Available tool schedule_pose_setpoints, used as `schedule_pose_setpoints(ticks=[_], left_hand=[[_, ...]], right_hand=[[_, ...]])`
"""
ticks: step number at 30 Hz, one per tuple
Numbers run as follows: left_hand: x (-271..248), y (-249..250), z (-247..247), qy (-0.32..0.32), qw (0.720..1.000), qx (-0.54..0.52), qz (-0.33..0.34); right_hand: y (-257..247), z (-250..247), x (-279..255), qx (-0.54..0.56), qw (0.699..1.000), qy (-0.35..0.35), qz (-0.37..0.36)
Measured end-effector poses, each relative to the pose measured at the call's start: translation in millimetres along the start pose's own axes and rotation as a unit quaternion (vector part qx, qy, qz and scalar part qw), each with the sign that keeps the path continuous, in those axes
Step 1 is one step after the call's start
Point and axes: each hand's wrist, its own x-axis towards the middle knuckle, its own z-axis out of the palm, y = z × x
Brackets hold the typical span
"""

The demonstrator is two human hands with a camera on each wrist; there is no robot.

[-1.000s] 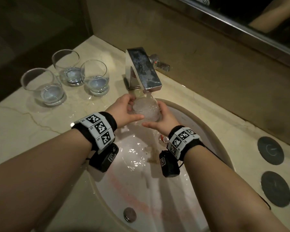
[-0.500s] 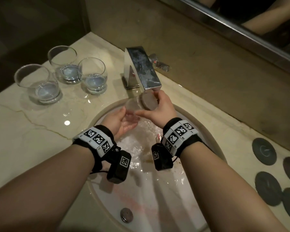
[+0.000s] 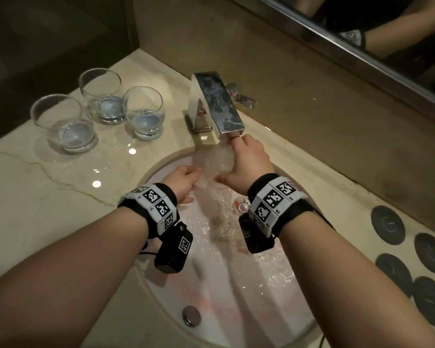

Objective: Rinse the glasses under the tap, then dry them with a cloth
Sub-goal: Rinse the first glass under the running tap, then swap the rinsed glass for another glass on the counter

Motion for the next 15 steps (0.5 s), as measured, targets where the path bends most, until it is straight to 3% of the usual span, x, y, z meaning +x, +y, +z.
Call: schedule_pose_setpoints(ticks=[3, 9, 15], left_hand=[[-8.1, 1.5, 1.4, -0.015, 1.000, -0.001, 0.007], [-37.9, 9.2, 3.0, -0.066, 0.990, -0.127, -0.008], [-79.0, 19.9, -11.5, -0.084, 0.978, -0.190, 0.024]], right_hand=[[3.6, -5.2, -11.6, -0.009, 1.000, -0.011, -0.003], [6.9, -19.1, -34.5, 0.054, 0.998, 0.018, -0.002], [-2.4, -25.3, -56.4, 0.240, 0.969, 0.059, 0.031]])
